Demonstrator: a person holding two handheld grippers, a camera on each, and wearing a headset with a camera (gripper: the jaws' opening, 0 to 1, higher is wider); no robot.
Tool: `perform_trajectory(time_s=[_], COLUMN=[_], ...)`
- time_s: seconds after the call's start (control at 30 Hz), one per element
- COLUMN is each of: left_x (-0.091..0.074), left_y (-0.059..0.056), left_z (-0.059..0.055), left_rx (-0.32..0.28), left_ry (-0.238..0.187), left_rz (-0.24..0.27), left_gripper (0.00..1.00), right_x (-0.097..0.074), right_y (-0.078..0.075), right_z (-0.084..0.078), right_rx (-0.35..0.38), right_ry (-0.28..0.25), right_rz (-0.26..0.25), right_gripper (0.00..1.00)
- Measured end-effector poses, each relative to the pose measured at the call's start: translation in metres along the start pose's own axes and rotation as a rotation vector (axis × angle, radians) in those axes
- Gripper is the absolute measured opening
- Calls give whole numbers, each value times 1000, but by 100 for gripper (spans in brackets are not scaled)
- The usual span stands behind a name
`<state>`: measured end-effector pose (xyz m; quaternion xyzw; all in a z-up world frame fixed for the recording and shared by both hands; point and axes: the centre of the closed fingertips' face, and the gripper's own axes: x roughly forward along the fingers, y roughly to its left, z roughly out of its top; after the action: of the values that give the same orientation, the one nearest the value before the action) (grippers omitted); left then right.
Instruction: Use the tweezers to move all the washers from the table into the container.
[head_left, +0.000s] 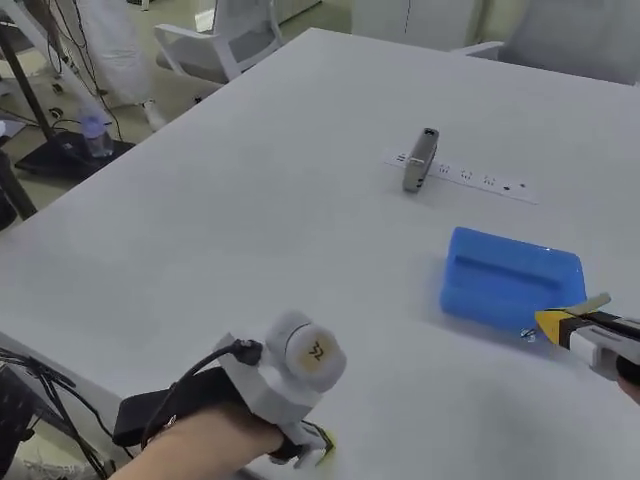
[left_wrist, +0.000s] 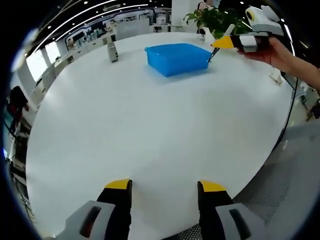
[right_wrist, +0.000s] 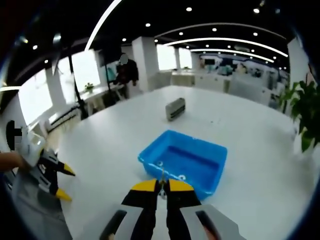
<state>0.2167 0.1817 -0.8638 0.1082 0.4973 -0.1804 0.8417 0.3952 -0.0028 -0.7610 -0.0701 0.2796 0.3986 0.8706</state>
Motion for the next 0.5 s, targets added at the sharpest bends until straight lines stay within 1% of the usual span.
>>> perform_trajectory(time_s=[0.07, 0.1, 0.13, 0.2, 0.3, 0.33, 0.4, 0.43, 0.47, 0.5], left_x=[-4, -5, -11, -17, -27, -31, -38, -44, -44, -47], left_y=[-1, 0, 1, 2, 2, 3, 3, 3, 3, 4], left_z=[2, 4, 7, 11, 18, 22, 27, 31, 33, 38], left_rx=[-8, -17, -29, -38, -67, -79, -88, -94, -94, -83], left_ry=[-21, -30, -50, -80, -121, -158, -194, -221, -242, -288], left_rz=[-3, 0, 8, 13, 18, 27, 36, 44, 48, 61], left_gripper=[57, 58, 58, 60, 62, 64, 66, 68, 69, 70], right_x=[-6, -5, -6, -10, -12, -13, -13, -14, -15, -14], right_y=[2, -4, -6, -4, -6, -6, -8, -8, -8, -11], right_z=[7, 10, 12, 19, 26, 27, 30, 31, 32, 34], right_rx=[-2, -3, -6, -6, 3, 1, -1, 0, -1, -4], right_ry=[-13, -22, -27, -38, -51, -50, -50, -48, -50, -52], right_rz=[-1, -3, -6, -10, -12, -16, -19, -21, -25, -31], right_gripper=[2, 2, 2, 2, 2, 2, 2, 2, 2, 2])
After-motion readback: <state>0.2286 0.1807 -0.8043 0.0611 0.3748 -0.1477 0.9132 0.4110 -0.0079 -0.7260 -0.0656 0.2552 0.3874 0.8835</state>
